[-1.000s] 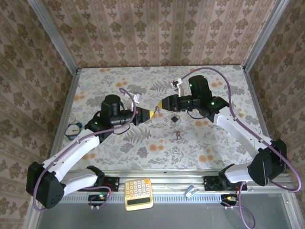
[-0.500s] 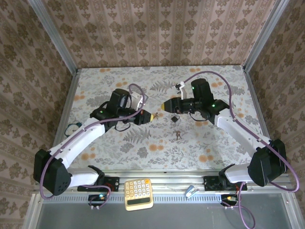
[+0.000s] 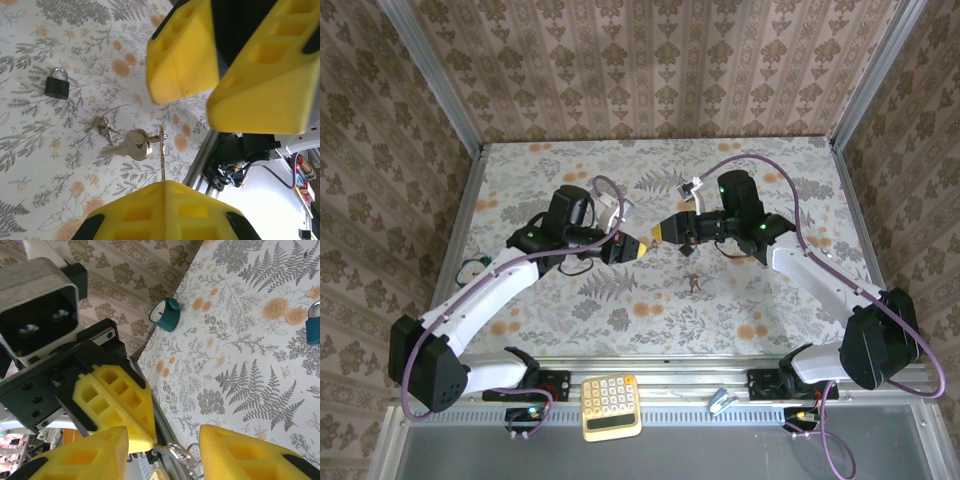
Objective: Unlock with the key
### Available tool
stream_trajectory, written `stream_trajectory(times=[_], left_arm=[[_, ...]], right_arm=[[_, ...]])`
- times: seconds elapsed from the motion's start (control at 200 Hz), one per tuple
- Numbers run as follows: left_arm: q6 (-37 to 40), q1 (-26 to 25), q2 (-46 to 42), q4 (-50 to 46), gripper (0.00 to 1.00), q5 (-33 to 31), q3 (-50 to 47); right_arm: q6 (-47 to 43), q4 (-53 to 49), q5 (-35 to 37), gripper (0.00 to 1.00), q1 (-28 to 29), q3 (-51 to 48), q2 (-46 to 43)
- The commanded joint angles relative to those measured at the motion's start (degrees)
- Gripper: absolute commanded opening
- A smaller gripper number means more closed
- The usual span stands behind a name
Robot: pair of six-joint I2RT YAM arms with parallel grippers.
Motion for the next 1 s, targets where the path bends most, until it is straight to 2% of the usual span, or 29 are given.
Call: stream_trajectory(times=[0.0,0.12,0.28,0.335,0.515,0.66,0.7,0.765,0.805,0.92,0.995], left_arm=[[-0.82,0.68,-2.39,3.03,0.00,2.41,0.08],[-1.52,0.88,-2.89,4.07,0.00,2.95,-0.48],[-1.81,1.11,-2.93,4.12,0.00,3.02,-0.54],[-1.88,1.12,-2.93,4.14,0.00,3.12,-0.55],[-2.28,1.68,-2.69,4.57,0.00,3.32,-0.90],[-4.75,3.84,-2.49,6.14,0.00,2.48,-1.92],[-5.86,4.83,-2.64,6.46,0.12,1.12,-2.45],[-8.29,6.62,-3.31,8.66,0.20,0.35,-4.08],[-10.30,7.57,-3.82,10.16,0.33,-0.27,-5.16],[-14.66,8.59,-4.84,13.39,0.35,-1.37,-7.53],[-17.94,8.59,-5.13,14.32,0.41,-3.25,-8.53]], right_arm=[[-1.32,1.19,-3.10,0.44,0.52,-1.08,0.87],[-1.50,1.39,-3.63,0.44,0.85,-1.30,0.87],[-1.05,2.74,-4.93,0.34,0.94,-1.67,0.80],[-0.89,3.24,-5.22,0.29,0.94,-1.87,0.61],[-1.06,3.78,-5.80,0.00,0.96,-1.93,0.43],[-1.82,3.07,-4.61,0.00,1.03,-2.02,0.05],[-2.36,2.53,-2.84,0.00,1.03,-2.15,-0.46],[-3.40,1.86,0.66,0.00,1.03,-2.44,-1.45],[-4.03,2.05,3.54,0.00,1.03,-3.13,-2.64],[-5.90,3.62,11.10,0.00,1.37,-5.49,-6.04],[-7.76,4.04,16.94,0.00,2.03,-6.66,-8.06]])
